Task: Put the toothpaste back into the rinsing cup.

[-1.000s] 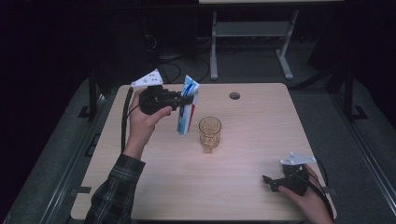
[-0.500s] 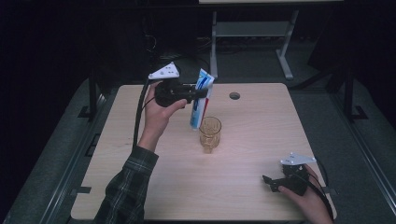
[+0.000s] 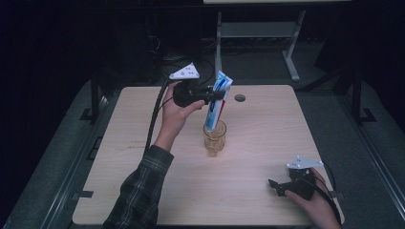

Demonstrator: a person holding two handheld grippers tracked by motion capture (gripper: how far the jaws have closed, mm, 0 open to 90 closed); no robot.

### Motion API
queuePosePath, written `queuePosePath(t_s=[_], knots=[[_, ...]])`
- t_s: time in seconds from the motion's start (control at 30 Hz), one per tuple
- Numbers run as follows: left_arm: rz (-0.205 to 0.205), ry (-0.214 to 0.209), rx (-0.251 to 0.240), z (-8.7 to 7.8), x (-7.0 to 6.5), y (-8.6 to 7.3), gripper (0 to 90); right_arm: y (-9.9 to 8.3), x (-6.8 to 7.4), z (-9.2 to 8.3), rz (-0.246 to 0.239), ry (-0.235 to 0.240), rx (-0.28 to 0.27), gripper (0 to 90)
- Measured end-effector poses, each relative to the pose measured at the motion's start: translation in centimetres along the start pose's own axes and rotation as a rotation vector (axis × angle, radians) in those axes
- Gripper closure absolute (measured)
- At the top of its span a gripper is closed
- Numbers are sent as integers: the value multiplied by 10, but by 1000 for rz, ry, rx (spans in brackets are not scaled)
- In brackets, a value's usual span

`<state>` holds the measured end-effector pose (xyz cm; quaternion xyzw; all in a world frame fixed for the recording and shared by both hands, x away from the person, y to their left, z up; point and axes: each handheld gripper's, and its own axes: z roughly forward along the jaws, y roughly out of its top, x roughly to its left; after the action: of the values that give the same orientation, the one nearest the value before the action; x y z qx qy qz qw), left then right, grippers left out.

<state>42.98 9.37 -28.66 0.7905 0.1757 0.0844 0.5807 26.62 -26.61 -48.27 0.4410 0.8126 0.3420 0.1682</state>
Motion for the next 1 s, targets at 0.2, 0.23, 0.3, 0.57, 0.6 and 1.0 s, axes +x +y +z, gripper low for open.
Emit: queuePosePath(t_s=[0.2,0.23,0.3,0.57,0.6,1.0], knots=[[-12,-1,19,11,6,-11,731,0,0,0,-1,-1,0,18],[-13,-2,31,14,7,-14,731,0,0,0,-1,-1,0,18],[-17,0,39,16,9,-17,731,0,0,0,-1,0,0,18],[-42,1,59,21,15,-32,730,0,0,0,-2,1,0,18],[-43,1,62,22,15,-34,730,0,0,0,-2,0,-1,18],[-55,3,93,28,16,-52,728,0,0,0,-4,2,-2,18]])
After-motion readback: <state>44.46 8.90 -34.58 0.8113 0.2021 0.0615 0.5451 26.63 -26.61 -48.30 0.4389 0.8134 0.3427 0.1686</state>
